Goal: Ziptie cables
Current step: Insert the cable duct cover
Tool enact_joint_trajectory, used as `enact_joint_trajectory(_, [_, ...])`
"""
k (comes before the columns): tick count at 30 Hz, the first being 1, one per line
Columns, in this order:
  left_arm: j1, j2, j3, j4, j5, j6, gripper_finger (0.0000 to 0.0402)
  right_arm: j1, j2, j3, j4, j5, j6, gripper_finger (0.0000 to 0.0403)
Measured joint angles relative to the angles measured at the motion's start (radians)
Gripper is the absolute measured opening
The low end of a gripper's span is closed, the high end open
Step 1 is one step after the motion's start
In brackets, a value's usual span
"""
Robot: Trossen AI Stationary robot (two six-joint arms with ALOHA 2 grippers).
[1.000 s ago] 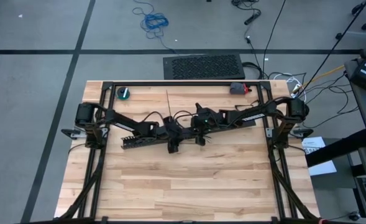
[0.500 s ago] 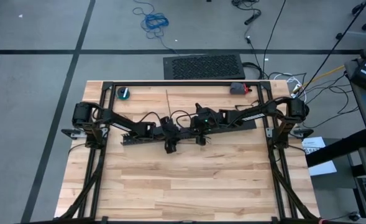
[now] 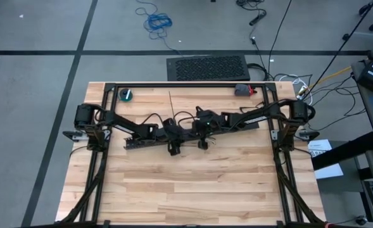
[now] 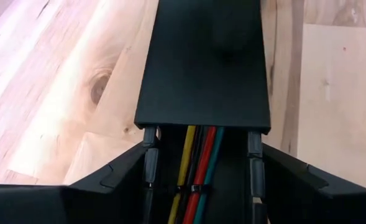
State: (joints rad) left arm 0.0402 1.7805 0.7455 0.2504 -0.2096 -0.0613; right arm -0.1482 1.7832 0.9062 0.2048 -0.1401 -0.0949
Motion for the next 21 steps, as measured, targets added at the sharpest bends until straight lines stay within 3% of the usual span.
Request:
enact_joint_trajectory(13, [0.0, 0.0, 0.0, 0.0, 0.003, 0.014, 0.0248, 0.012, 0.005, 0.116, -0.241, 0.082, -0.055, 0.0])
enact_joint_trajectory(21, [0.0, 0.002, -0.001, 0.026, 0.019, 0.031, 0.0248, 0.014, 0.119, 0.129, -0.135, 0.03, -0.042, 0.0])
